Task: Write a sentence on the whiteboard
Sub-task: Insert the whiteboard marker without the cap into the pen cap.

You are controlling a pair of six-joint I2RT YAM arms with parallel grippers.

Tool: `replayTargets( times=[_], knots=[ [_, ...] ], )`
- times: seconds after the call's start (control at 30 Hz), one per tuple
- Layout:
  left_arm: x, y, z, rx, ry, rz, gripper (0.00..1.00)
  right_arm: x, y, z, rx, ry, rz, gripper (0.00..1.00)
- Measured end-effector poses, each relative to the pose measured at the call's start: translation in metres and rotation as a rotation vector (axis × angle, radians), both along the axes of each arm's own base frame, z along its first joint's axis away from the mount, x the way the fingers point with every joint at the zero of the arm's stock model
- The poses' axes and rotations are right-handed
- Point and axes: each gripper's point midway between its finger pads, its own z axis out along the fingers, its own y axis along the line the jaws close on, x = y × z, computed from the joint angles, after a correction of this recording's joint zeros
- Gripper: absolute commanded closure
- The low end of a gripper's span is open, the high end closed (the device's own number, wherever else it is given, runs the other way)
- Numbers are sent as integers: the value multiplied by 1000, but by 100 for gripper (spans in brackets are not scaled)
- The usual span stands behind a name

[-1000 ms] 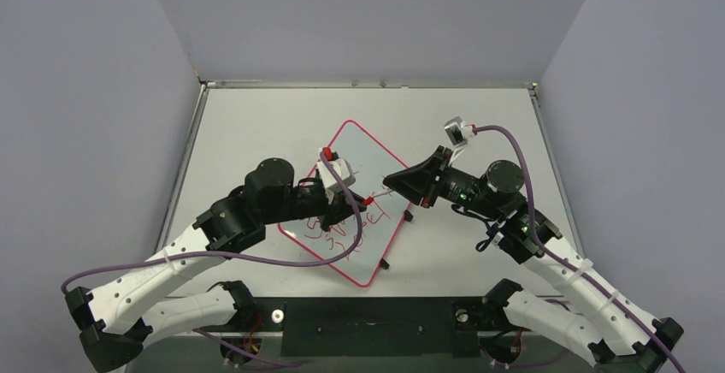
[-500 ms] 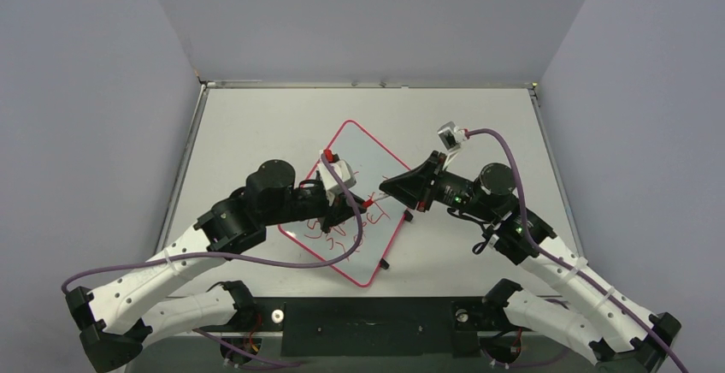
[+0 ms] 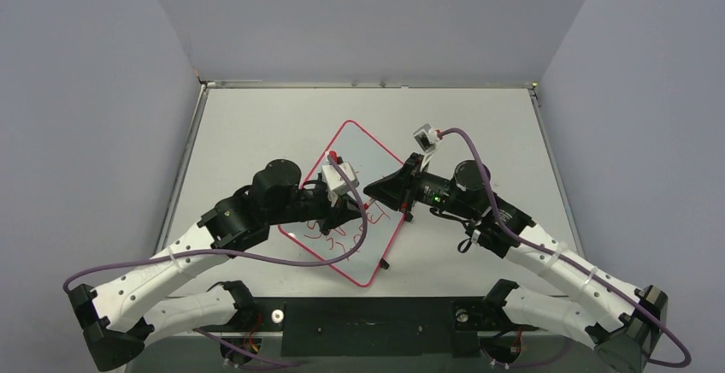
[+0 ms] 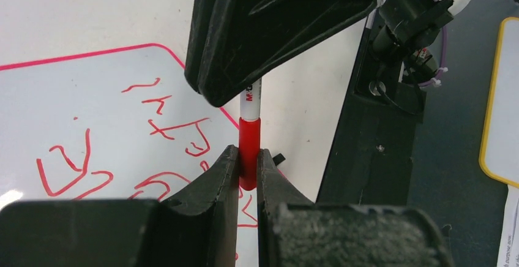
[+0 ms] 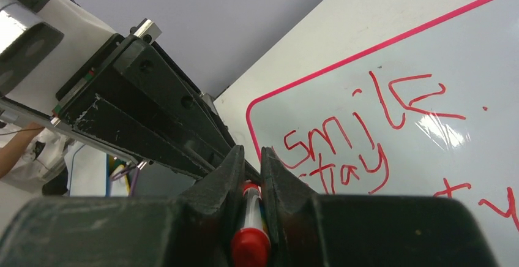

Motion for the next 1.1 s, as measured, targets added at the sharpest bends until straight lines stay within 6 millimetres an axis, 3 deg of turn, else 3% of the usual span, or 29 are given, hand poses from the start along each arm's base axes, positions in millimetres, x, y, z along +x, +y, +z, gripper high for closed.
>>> replayTargets(
  times=[0.43,0.67,0.97,1.1],
  knots=[
    [9,10,-25,76,50,91,100,16,26,-21,-8,29,-58,100],
    [23,22,-55,152,55,187,100,33,39,-56,-37,153,-169,100],
    [32,22,-69,189,33,233,100,44,37,-74,-58,228,-285,100],
    [30,17,-66,173,24,219,88,42,30,-70,-65,221,-306,100]
  ],
)
